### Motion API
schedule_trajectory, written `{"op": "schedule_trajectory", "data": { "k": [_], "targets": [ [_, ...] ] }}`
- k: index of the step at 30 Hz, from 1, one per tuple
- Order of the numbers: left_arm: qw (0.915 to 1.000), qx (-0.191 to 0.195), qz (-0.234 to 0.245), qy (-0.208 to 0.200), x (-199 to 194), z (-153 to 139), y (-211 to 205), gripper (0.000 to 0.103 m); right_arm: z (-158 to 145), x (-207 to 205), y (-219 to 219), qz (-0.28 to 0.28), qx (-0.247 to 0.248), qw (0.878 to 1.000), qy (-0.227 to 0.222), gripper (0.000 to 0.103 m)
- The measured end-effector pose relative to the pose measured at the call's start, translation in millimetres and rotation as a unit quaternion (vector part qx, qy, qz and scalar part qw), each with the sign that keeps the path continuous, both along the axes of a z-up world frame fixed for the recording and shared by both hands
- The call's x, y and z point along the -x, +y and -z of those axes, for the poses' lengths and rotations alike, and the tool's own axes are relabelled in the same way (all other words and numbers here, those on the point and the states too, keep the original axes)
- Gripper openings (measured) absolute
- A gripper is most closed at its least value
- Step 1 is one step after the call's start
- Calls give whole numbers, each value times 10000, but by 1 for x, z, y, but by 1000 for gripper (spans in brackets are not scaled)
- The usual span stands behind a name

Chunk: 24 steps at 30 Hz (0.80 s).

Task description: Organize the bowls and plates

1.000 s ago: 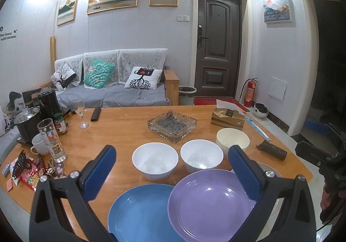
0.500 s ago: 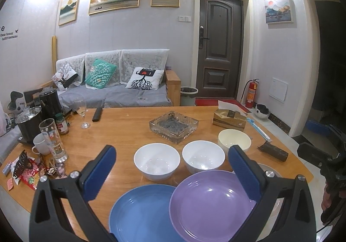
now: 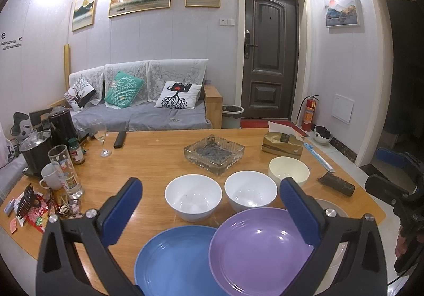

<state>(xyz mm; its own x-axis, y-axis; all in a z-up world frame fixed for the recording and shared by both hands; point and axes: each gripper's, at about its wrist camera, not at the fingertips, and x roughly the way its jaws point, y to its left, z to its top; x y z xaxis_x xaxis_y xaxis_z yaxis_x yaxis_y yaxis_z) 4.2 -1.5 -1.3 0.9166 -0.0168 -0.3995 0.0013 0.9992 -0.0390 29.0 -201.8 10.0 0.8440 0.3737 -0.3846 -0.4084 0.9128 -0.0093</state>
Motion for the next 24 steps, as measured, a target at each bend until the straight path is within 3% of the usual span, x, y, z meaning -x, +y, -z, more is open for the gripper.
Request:
{"op": "schedule_trajectory", "data": {
  "k": [12,17,24],
  "targets": [
    [10000,6,74,63,-2,2,6,102,6,-2,7,-34,42,9999,92,102],
    [9997,182,155,104,-3,2,11,102,3,7,16,278,144,9992,-250,102],
    [9989,263,367,97,-3,5,16,101,4,0,10,138,-173,9996,193,102]
  ]
}}
